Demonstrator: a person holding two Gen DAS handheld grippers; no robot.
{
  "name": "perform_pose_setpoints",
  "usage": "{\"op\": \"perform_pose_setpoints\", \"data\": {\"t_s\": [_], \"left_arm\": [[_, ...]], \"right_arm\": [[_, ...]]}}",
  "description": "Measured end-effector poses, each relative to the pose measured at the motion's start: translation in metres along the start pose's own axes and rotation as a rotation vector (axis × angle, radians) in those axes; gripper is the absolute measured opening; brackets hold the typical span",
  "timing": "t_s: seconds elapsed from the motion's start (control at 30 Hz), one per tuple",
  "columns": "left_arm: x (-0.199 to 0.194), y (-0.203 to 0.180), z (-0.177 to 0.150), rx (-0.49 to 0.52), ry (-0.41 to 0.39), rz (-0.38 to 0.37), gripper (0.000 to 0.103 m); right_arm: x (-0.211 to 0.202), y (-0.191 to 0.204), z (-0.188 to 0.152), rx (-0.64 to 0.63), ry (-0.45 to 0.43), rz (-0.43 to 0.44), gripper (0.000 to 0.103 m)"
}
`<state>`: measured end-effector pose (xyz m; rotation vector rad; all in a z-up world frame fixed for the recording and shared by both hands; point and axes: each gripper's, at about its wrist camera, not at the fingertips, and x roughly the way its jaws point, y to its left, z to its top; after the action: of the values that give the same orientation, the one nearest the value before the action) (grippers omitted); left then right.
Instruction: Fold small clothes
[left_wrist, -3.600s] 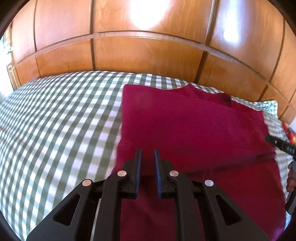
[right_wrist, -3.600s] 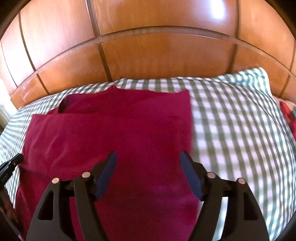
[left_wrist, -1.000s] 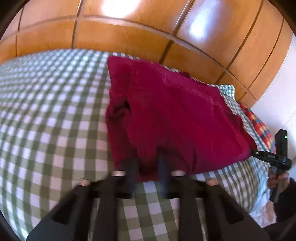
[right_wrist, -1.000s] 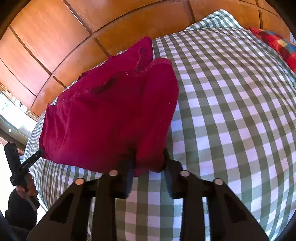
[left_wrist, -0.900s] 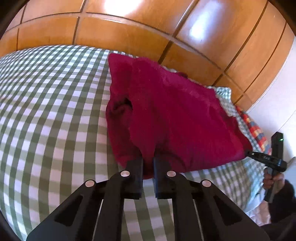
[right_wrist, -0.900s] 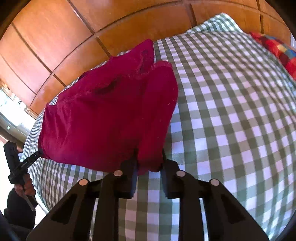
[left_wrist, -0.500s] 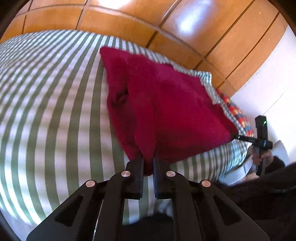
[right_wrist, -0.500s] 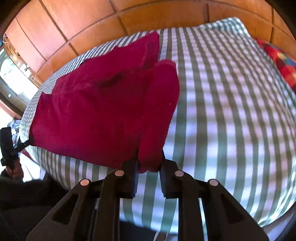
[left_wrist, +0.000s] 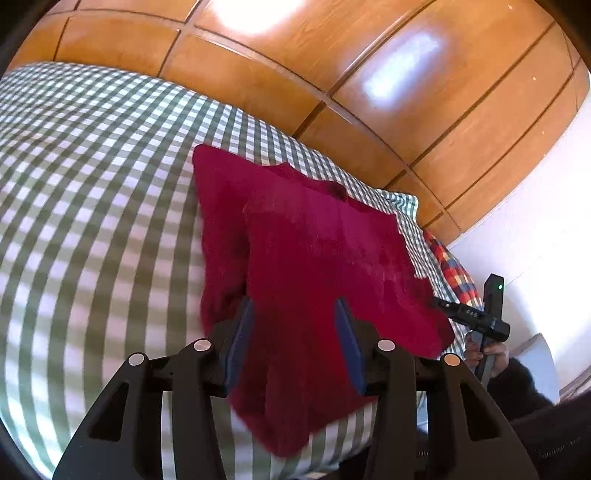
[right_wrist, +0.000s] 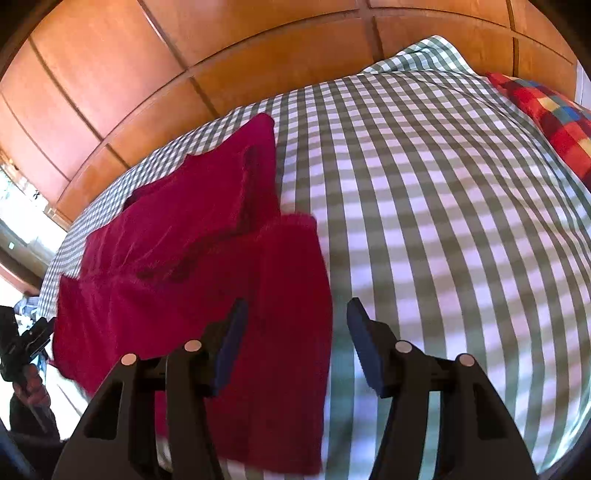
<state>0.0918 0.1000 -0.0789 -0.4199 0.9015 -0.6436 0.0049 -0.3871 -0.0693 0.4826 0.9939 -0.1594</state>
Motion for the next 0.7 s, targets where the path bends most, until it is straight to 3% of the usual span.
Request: {"op": "perform_pose_setpoints", "data": {"t_s": [0.07,0.17,0.2,0.23,0.27,0.33,0.5,0.7], "left_arm": [[0.009,0.002,0.005,-0.007,0.007,-0.008,0.043],[0.022,0.008,0.011,-0.023,0.019,0.005,0.043],[0.024,0.009,0.012,-0.026,0.013,0.013,0.040],[0.025,0.008,0.013,-0.016,0.002,0.007,0.025],[0.025,0.006,0.014,0.000,-0.002,-0.009,0.013],[0.023,0.001,0.012,0.027,-0.012,-0.037,0.009],[0.002,-0.016,0.005,0.070,-0.074,-0.070,0.007],[-0.042,-0.026,0.015,0.065,-0.203,-0.085,0.007]], "right_arm": [[0.006,0.004,0.002,-0.009,0.001,-0.003,0.049],[0.014,0.008,0.008,-0.033,0.007,-0.023,0.029],[0.014,0.008,0.009,-0.038,0.003,-0.027,0.018],[0.011,0.010,0.009,-0.046,-0.009,-0.032,0.013],[0.008,0.011,0.009,-0.058,-0.021,-0.039,0.012],[-0.002,0.017,0.006,-0.099,-0.044,-0.062,0.010],[-0.029,0.038,-0.002,-0.210,-0.105,-0.102,0.008],[-0.063,0.062,0.021,-0.242,-0.211,-0.043,0.008]]}}
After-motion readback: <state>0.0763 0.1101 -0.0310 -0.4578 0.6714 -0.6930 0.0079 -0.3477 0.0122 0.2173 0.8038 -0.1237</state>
